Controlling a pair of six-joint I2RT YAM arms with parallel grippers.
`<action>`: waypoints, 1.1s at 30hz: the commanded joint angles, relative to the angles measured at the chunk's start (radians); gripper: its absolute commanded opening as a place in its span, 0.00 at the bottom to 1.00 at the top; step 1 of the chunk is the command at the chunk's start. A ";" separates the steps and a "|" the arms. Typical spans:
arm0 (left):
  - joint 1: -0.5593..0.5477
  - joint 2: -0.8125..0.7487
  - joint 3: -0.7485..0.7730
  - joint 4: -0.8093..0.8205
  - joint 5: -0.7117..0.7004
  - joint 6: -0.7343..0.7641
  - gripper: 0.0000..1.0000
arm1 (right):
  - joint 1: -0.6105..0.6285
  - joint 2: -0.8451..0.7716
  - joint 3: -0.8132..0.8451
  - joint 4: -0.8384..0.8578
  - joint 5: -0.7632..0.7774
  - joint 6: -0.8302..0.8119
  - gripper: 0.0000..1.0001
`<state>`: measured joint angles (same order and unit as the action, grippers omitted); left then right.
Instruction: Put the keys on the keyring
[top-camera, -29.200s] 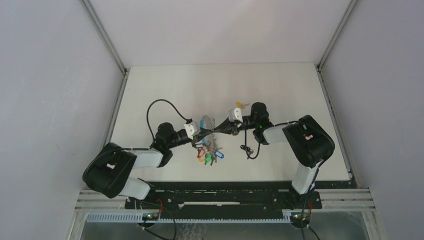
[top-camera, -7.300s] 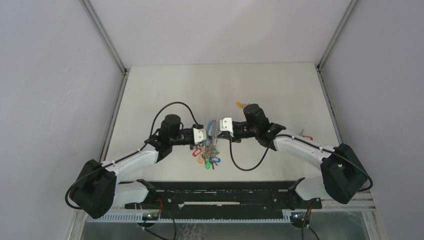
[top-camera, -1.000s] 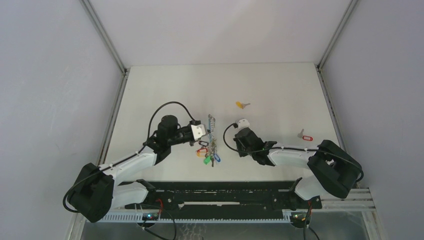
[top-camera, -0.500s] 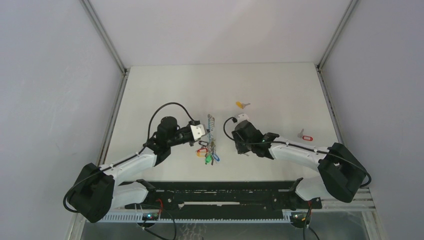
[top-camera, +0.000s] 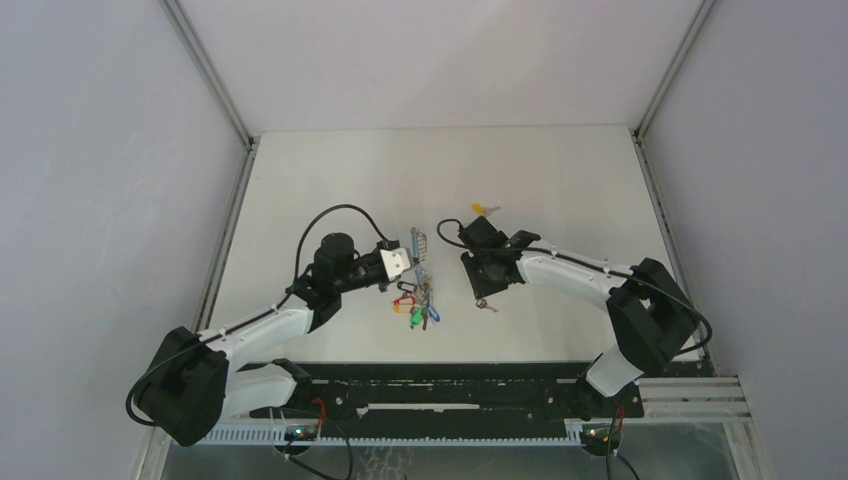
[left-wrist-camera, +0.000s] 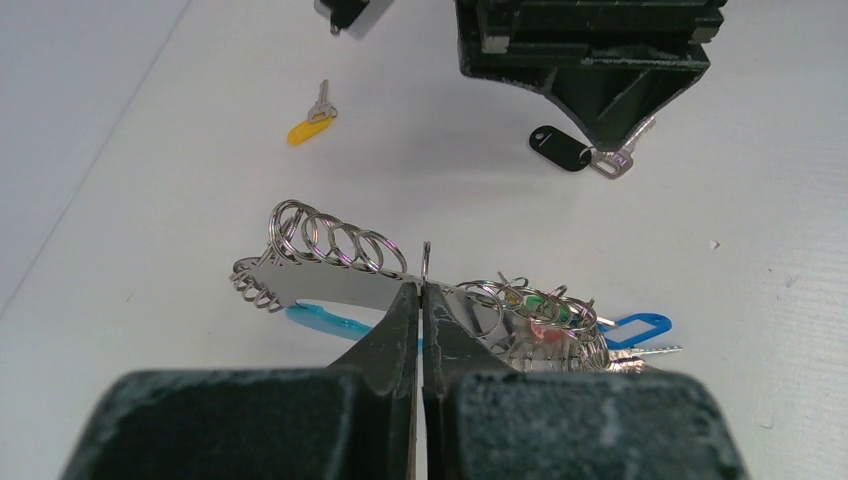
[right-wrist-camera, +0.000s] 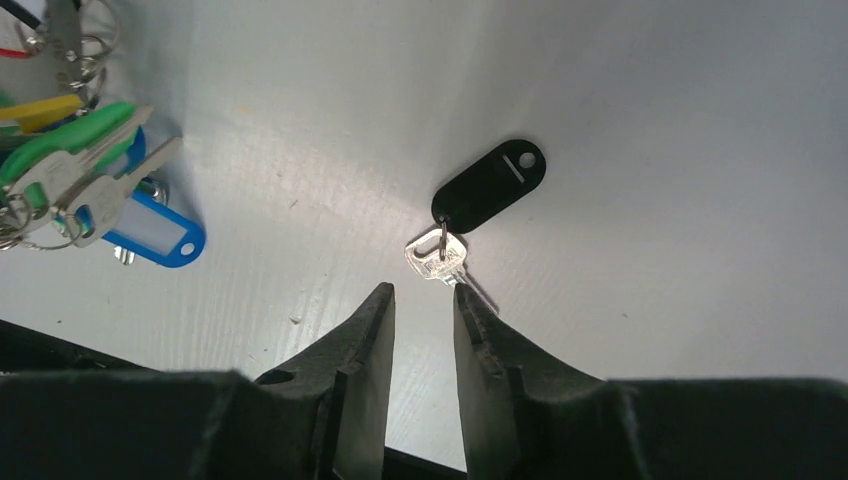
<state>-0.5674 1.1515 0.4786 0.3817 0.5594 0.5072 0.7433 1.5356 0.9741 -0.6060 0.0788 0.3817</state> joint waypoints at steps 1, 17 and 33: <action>-0.005 -0.030 -0.009 0.080 0.007 -0.010 0.00 | -0.016 0.062 0.090 -0.108 -0.061 -0.004 0.28; -0.005 -0.026 -0.005 0.071 0.006 -0.006 0.00 | -0.058 0.217 0.209 -0.189 -0.110 -0.052 0.23; -0.005 -0.026 0.000 0.061 0.005 -0.004 0.00 | -0.071 0.274 0.236 -0.197 -0.122 -0.062 0.18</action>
<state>-0.5674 1.1515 0.4786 0.3813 0.5594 0.5072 0.6800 1.8053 1.1690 -0.8001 -0.0391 0.3351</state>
